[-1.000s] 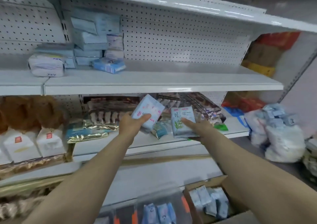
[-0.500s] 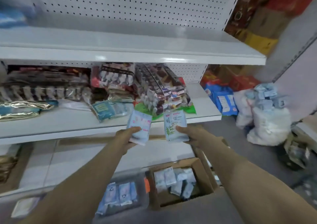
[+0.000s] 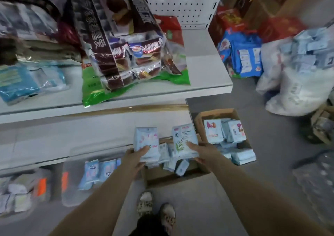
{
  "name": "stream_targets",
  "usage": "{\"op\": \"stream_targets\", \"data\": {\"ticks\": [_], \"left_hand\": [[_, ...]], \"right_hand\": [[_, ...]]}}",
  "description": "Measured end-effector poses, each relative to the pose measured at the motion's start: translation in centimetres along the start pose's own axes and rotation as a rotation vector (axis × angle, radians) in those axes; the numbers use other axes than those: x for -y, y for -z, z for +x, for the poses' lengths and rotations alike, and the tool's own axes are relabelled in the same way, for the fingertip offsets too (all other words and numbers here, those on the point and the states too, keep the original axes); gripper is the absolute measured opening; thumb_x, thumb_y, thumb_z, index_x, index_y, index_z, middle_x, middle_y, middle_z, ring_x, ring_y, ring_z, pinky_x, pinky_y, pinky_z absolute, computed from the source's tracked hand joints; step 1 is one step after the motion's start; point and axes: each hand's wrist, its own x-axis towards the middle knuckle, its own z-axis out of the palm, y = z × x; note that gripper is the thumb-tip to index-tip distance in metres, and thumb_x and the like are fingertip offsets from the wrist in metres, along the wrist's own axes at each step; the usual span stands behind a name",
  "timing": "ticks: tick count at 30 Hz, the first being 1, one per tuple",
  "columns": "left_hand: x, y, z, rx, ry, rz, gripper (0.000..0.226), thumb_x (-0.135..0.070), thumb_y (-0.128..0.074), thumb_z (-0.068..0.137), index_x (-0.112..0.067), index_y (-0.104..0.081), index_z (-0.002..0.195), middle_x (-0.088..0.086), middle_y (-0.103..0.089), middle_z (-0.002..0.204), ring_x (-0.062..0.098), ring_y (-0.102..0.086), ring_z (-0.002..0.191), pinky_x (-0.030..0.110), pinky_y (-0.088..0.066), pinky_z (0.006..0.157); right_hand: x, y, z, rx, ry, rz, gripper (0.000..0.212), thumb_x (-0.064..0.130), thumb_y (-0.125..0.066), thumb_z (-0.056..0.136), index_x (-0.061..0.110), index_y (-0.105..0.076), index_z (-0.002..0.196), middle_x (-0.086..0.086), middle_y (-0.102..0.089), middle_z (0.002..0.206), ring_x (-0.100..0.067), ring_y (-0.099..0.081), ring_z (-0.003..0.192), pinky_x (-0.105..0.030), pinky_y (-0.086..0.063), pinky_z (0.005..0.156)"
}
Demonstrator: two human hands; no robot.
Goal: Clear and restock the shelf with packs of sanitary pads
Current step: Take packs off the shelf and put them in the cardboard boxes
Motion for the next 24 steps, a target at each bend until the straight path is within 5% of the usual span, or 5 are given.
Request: {"op": "stream_targets", "data": {"ticks": [2,6,10,17,24], "left_hand": [[2.1,-0.5,3.5,0.003,0.043,0.013,0.047,-0.02,-0.076,0.087,-0.009,-0.059,0.13,0.01,-0.067,0.122,0.025,-0.064,0.103,0.034,-0.05,0.086],[7.0,-1.0,9.5,0.006,0.096,0.051,0.042,-0.021,-0.076,0.087,-0.007,-0.062,0.124,0.01,-0.072,0.106,0.026,-0.068,0.092,0.035,-0.054,0.074],[12.3,-0.7,14.1,-0.009,0.221,-0.014,0.059,-0.031,-0.088,0.07,-0.016,-0.063,0.121,0.004,-0.072,0.114,0.022,-0.066,0.107,0.039,-0.052,0.095],[21.4,-1.0,21.2,-0.073,0.264,-0.051,0.04,-0.024,-0.081,0.082,-0.014,-0.064,0.117,0.007,-0.071,0.115,0.024,-0.069,0.099,0.039,-0.059,0.078],[23.3,-1.6,28.5,-0.115,0.189,-0.047,0.047,-0.036,-0.078,0.084,-0.019,-0.061,0.124,0.003,-0.067,0.119,0.019,-0.063,0.106,0.034,-0.056,0.081]], "right_hand": [[-1.8,0.5,3.1,-0.021,0.0,-0.005,0.051,0.033,-0.093,0.068,0.009,-0.073,0.11,-0.007,-0.077,0.106,-0.028,-0.073,0.101,-0.05,-0.056,0.096],[-6.5,1.0,9.4,-0.026,-0.051,0.009,0.046,0.019,-0.088,0.077,0.002,-0.07,0.115,-0.013,-0.076,0.108,-0.029,-0.074,0.096,-0.039,-0.061,0.082],[-12.4,1.0,15.1,-0.072,-0.108,0.051,0.053,0.024,-0.09,0.072,0.003,-0.071,0.116,-0.013,-0.076,0.106,-0.028,-0.075,0.092,-0.036,-0.062,0.074],[-20.1,0.8,22.4,-0.143,-0.177,0.092,0.03,0.012,-0.085,0.078,0.007,-0.067,0.101,-0.01,-0.074,0.092,-0.012,-0.071,0.06,-0.019,-0.05,0.045],[-22.8,1.0,30.2,-0.12,-0.127,0.134,0.098,0.044,-0.103,0.034,0.004,-0.069,0.118,-0.011,-0.076,0.109,-0.028,-0.075,0.095,-0.044,-0.06,0.087]]}}
